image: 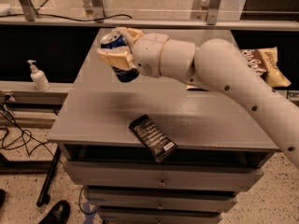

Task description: Place pepsi can upright

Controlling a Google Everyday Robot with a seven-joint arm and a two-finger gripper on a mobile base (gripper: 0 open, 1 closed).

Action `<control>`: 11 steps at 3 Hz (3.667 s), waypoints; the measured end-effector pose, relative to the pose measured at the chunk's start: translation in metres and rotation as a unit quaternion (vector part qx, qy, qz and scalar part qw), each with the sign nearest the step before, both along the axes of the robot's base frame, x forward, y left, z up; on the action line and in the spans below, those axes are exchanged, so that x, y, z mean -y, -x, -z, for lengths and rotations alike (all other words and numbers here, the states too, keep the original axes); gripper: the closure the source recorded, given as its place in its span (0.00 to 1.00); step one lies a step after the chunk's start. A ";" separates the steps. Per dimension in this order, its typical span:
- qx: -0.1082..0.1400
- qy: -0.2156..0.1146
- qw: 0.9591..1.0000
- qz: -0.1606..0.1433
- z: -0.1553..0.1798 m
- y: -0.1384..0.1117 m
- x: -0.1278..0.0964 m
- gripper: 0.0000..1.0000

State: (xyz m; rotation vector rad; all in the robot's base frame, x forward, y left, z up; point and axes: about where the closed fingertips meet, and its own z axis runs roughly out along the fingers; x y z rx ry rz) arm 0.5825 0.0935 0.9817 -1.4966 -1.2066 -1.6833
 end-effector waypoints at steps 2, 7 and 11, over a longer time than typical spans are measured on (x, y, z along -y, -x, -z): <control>0.002 -0.055 0.998 0.017 0.028 0.003 0.022 1.00; -0.027 -0.103 0.993 0.049 0.060 0.004 0.067 0.58; -0.022 -0.100 0.993 0.060 0.062 0.010 0.076 0.00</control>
Offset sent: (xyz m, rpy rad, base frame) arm -0.0029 -0.0426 -0.0466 0.1465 -0.0387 -0.0627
